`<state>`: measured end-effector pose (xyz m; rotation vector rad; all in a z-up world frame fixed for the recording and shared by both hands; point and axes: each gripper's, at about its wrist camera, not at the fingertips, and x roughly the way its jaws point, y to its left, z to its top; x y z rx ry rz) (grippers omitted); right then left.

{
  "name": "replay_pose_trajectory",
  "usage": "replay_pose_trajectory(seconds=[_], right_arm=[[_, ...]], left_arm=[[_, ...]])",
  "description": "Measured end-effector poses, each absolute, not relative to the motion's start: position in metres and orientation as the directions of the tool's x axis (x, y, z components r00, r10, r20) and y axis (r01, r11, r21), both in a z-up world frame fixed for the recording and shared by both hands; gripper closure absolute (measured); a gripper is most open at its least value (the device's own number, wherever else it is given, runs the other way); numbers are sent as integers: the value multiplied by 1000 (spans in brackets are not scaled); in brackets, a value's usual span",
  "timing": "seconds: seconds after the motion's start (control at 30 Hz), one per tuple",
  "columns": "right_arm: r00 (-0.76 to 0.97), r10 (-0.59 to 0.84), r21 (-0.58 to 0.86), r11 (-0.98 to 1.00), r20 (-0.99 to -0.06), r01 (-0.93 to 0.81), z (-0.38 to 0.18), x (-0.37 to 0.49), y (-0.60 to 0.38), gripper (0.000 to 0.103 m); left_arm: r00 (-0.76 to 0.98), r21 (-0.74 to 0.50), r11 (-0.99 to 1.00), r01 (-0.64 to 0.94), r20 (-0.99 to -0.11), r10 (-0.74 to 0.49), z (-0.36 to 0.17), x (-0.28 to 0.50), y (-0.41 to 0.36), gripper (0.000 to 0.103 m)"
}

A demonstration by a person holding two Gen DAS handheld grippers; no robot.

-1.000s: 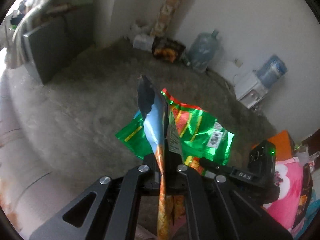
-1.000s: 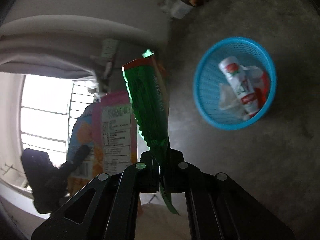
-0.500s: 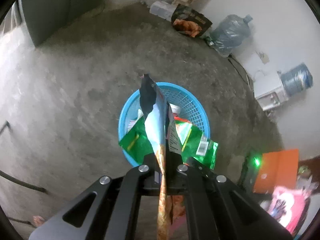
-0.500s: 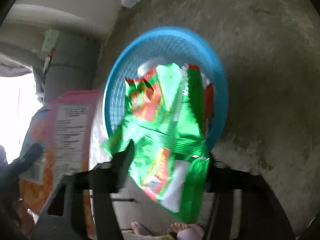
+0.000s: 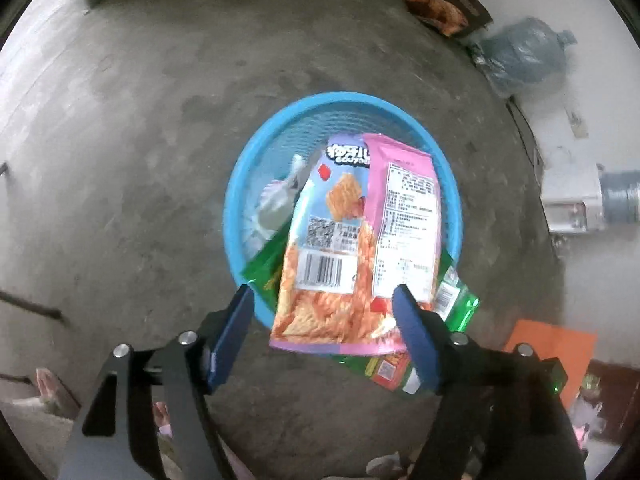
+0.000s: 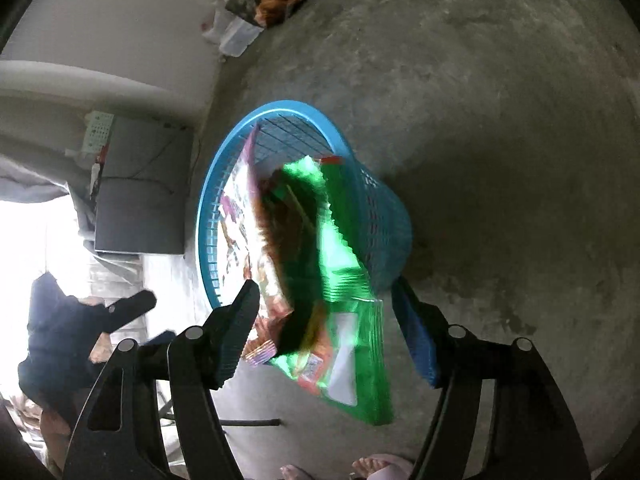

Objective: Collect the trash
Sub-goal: 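Carry both snack bags to the blue wastebasket and open both tools over it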

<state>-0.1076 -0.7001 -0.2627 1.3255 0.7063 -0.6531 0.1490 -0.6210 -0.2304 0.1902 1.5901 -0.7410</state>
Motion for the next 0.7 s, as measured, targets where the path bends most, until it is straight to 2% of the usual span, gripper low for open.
replay_pose_trajectory(seconds=[0.17,0.3,0.5,0.6,0.7], right_arm=[[635,-15,624,170,-773,763,-251,-78,-705,36],[623,-8,605,230,-782,762,-245,-49,-716,36],[437,-106,379,343,-893,859,-234,-34,-725,28],[424,-146,355,346,-894,868,-226,-47,-723,23],[409,-190,323,364,-893,874,-212,-59,-717,23]], left_arm=[[-120,-368,809,458,-928,-354,-193,161,-605,29],[-88,-433,755,492,-888,-451,-138,158,-588,28],[-4,-426,672,606,-847,-532,-51,141,-526,19],[27,-428,634,644,-816,-578,-17,137,-485,16],[75,-418,612,671,-783,-617,8,137,-439,14]])
